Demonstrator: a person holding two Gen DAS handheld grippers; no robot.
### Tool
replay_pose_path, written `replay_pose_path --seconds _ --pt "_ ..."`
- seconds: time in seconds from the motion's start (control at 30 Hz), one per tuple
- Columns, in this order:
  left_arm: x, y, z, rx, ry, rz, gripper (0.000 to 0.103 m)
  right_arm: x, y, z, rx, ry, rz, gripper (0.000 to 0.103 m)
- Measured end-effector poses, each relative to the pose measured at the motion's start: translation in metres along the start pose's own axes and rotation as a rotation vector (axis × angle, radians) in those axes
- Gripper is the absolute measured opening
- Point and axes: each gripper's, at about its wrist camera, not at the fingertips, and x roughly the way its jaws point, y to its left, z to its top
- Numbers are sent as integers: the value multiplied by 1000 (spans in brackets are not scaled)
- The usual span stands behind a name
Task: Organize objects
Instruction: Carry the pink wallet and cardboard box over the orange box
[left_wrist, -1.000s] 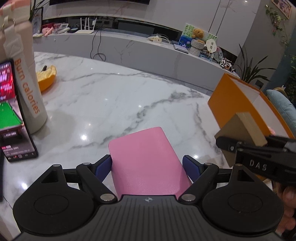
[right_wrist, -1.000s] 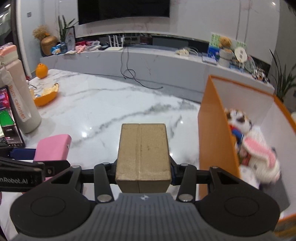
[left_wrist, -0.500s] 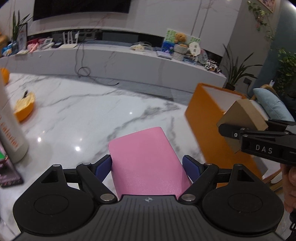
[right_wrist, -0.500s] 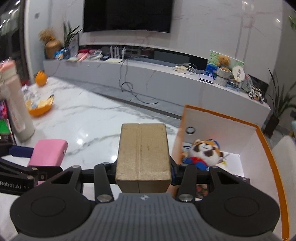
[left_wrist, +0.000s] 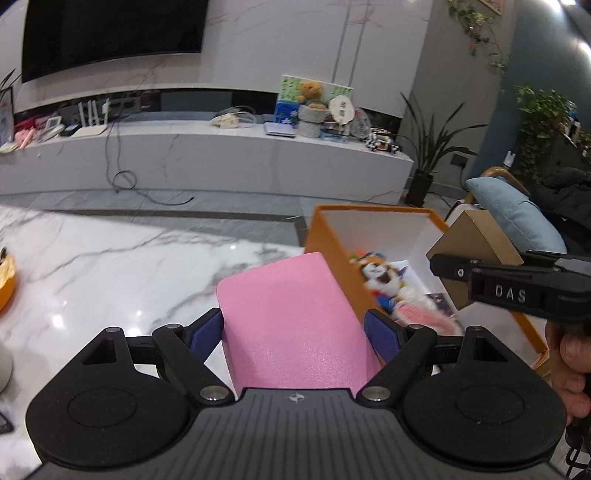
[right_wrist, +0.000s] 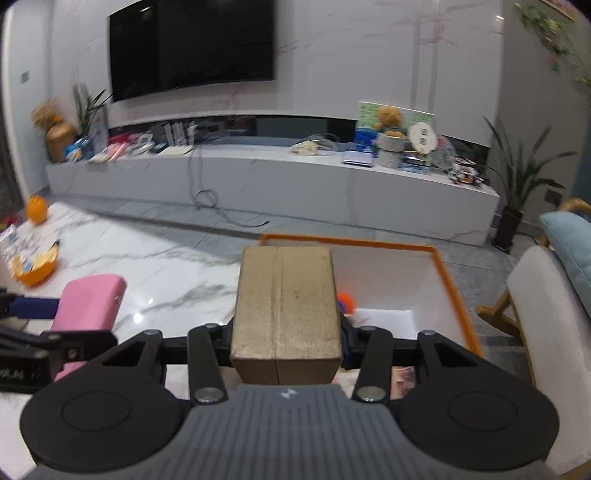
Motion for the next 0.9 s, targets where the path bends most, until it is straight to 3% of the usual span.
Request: replay_pose_path --seconds 0.4,0.7,0.9 --pt "23 -66 17 120 -23 -69 97 -2 -62 2 150 -5 -73 48" --pt "62 -102 54 177 -28 -47 97 4 -67 -8 112 107 -64 48" --pt "93 -133 56 300 -8 -8 97 11 -52 -27 24 169 -36 48"
